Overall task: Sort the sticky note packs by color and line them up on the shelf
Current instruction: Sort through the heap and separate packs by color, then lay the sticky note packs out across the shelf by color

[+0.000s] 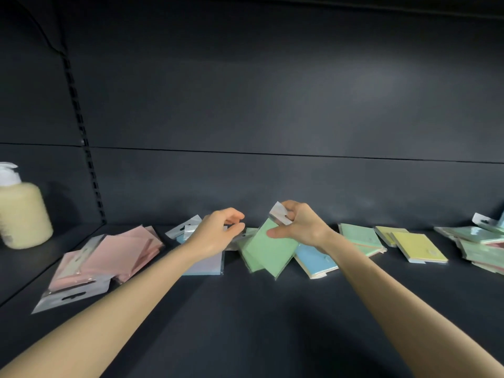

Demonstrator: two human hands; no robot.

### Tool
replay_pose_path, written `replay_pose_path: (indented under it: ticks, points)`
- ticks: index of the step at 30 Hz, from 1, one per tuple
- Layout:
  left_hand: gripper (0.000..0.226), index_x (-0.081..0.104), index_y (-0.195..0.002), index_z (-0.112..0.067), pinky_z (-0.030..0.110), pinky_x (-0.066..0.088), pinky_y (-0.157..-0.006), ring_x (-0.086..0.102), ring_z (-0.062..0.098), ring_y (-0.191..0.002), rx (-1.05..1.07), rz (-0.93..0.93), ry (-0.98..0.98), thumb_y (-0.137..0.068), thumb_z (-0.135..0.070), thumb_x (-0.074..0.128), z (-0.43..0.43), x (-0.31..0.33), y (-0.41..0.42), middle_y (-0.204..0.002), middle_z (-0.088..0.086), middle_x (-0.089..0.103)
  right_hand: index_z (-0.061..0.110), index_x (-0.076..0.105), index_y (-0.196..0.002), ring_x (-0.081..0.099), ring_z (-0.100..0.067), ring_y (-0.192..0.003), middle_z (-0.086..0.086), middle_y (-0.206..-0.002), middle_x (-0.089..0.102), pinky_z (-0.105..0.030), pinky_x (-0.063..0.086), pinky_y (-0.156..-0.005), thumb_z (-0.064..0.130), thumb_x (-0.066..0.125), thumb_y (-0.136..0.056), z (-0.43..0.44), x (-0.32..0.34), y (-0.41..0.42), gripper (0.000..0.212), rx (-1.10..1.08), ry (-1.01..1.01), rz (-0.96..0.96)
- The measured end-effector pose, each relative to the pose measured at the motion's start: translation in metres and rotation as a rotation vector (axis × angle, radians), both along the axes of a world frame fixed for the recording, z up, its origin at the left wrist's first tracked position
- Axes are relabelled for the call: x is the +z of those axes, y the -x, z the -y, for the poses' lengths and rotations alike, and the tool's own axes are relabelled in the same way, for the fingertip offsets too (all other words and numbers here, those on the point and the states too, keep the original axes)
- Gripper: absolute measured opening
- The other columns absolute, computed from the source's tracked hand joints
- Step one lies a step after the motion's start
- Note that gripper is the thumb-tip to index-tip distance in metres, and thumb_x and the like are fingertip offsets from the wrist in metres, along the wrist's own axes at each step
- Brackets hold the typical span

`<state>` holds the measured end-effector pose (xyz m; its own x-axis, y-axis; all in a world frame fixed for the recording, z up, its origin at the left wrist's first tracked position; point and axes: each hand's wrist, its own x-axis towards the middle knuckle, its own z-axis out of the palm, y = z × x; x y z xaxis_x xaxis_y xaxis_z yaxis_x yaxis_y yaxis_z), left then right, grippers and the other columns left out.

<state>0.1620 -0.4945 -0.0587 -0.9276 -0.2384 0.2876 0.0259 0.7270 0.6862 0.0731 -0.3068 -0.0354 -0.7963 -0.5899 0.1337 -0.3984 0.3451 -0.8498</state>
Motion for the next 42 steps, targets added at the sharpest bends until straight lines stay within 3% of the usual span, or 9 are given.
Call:
replay_pose_path:
  ticks: [2, 5, 7, 12, 18, 23, 29, 36, 42]
  points:
    - [0.026, 0.061, -0.118, -0.015, 0.025, 0.042, -0.097, 0.057, 0.009, -0.109, -0.011, -0.022, 0.018, -0.093, -0.021, 0.056, 0.002, 0.0, -0.012, -0.113, -0.004, 0.063, 0.012, 0.056, -0.114, 0.059, -0.018, -0.104, -0.006, -0.108, 0.065, -0.028, 0.046, -0.092, 0.011, 0.081, -0.07, 0.012, -0.003, -0.003, 0.05, 0.047, -0.073, -0.022]
    - [0.028, 0.058, -0.121, -0.016, 0.016, 0.035, -0.09, 0.052, 0.003, -0.108, -0.042, -0.034, 0.132, -0.094, -0.022, 0.055, 0.004, 0.002, -0.026, -0.118, -0.005, 0.06, 0.015, 0.056, -0.114, 0.057, -0.017, -0.095, 0.002, -0.1, 0.059, -0.027, 0.046, -0.081, 0.019, 0.08, -0.072, 0.027, -0.007, -0.008, 0.049, 0.073, -0.28, -0.162]
    - [0.03, 0.057, -0.123, -0.016, 0.015, 0.032, -0.088, 0.051, 0.005, -0.111, -0.056, -0.04, 0.22, -0.095, -0.023, 0.054, 0.003, 0.003, -0.031, -0.122, -0.005, 0.057, 0.017, 0.057, -0.115, 0.056, -0.018, -0.102, 0.002, -0.107, 0.059, -0.029, 0.047, -0.086, 0.021, 0.077, -0.074, 0.031, -0.011, -0.012, 0.046, 0.068, -0.36, -0.231]
    - [0.032, 0.055, -0.126, -0.017, 0.017, 0.034, -0.09, 0.051, 0.008, -0.116, -0.101, -0.073, 0.295, -0.094, -0.025, 0.054, -0.008, 0.012, -0.031, -0.123, -0.005, 0.056, 0.018, 0.05, -0.129, 0.04, -0.022, -0.123, -0.004, -0.132, 0.046, -0.024, 0.035, -0.089, 0.021, 0.07, -0.08, 0.01, -0.004, -0.018, 0.053, 0.013, -0.391, -0.399]
    - [0.036, 0.053, -0.127, -0.02, 0.03, 0.037, -0.098, 0.05, 0.014, -0.115, -0.17, -0.179, 0.345, -0.092, -0.027, 0.057, -0.056, 0.037, -0.015, -0.122, -0.004, 0.055, 0.015, 0.047, -0.133, 0.037, -0.027, -0.128, -0.007, -0.136, 0.043, -0.032, 0.034, -0.103, 0.028, 0.067, -0.084, -0.061, 0.028, -0.019, 0.054, -0.171, -0.4, -0.553]
    - [0.041, 0.048, -0.131, -0.022, 0.035, 0.035, -0.101, 0.045, 0.016, -0.117, -0.263, -0.227, 0.433, -0.092, -0.031, 0.056, -0.127, 0.053, 0.001, -0.123, -0.005, 0.052, 0.014, 0.047, -0.132, 0.039, -0.027, -0.127, -0.006, -0.136, 0.044, -0.032, 0.036, -0.1, 0.03, 0.065, -0.086, -0.148, 0.038, -0.023, 0.052, -0.334, -0.427, -0.58]
    - [0.044, 0.039, -0.137, -0.025, 0.031, 0.03, -0.1, 0.038, 0.016, -0.123, -0.341, -0.231, 0.525, -0.095, -0.034, 0.049, -0.239, 0.05, 0.017, -0.132, -0.007, 0.046, 0.014, 0.05, -0.129, 0.042, -0.028, -0.123, -0.007, -0.131, 0.047, -0.03, 0.034, -0.095, 0.028, 0.064, -0.086, -0.273, 0.03, -0.032, 0.048, -0.467, -0.492, -0.556]
    - [0.048, 0.037, -0.138, -0.024, 0.032, 0.031, -0.099, 0.039, 0.018, -0.123, -0.41, -0.19, 0.524, -0.094, -0.039, 0.05, -0.386, 0.037, 0.028, -0.133, -0.003, 0.047, 0.018, 0.05, -0.129, 0.042, -0.026, -0.126, -0.003, -0.136, 0.045, -0.03, 0.033, -0.095, 0.029, 0.062, -0.088, -0.424, 0.02, -0.04, 0.044, -0.505, -0.578, -0.517]
    - [0.051, 0.037, -0.14, -0.024, 0.039, 0.033, -0.107, 0.034, 0.017, -0.133, -0.449, -0.127, 0.524, -0.093, -0.038, 0.052, -0.463, 0.031, 0.041, -0.146, -0.004, 0.039, 0.018, 0.049, -0.13, 0.043, -0.025, -0.122, -0.004, -0.133, 0.047, -0.033, 0.036, -0.096, 0.028, 0.062, -0.088, -0.5, 0.017, -0.026, 0.046, -0.504, -0.613, -0.443]
